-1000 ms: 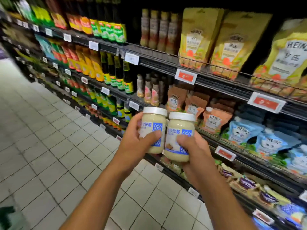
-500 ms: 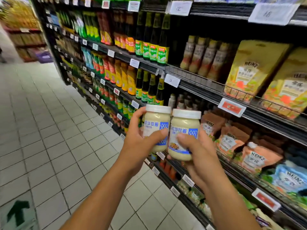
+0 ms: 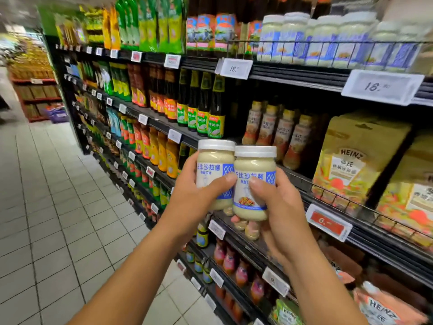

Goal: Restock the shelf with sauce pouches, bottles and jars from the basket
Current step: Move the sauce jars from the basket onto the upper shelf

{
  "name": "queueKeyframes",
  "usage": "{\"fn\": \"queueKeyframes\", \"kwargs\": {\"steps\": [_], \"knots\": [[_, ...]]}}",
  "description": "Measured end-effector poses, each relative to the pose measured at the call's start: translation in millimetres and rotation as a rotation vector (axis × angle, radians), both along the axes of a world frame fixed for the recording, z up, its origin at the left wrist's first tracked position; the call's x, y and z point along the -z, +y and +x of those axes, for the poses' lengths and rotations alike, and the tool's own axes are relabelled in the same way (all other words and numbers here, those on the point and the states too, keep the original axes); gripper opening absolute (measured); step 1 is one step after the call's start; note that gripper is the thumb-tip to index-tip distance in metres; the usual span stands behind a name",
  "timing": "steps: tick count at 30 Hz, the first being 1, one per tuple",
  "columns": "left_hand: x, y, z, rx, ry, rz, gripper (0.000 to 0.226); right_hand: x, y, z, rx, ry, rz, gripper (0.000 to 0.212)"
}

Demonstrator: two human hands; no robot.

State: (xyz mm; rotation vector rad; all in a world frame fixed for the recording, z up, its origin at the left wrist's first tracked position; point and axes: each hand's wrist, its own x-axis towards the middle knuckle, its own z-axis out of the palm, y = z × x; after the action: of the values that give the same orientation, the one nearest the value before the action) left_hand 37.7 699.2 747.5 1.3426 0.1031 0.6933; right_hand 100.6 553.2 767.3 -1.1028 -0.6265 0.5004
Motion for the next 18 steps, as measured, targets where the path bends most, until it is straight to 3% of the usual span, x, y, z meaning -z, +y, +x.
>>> {"fn": "queueKeyframes", "kwargs": {"steps": [5,13,18], "knots": [[-38,14,38,0.018,-0.074,0.032,0.067,-30,16,40,0.012,-0.135,0.014,0.053],[-103,46,79,0.148,-0.182,0.101,0.047,-92,40,83,0.04,-0.247,0.129,0.052],[-144,75,107,0.178,-0.281,0.169,0.051,-135,63,100,0.09,-0.332,0.116,0.055]]}}
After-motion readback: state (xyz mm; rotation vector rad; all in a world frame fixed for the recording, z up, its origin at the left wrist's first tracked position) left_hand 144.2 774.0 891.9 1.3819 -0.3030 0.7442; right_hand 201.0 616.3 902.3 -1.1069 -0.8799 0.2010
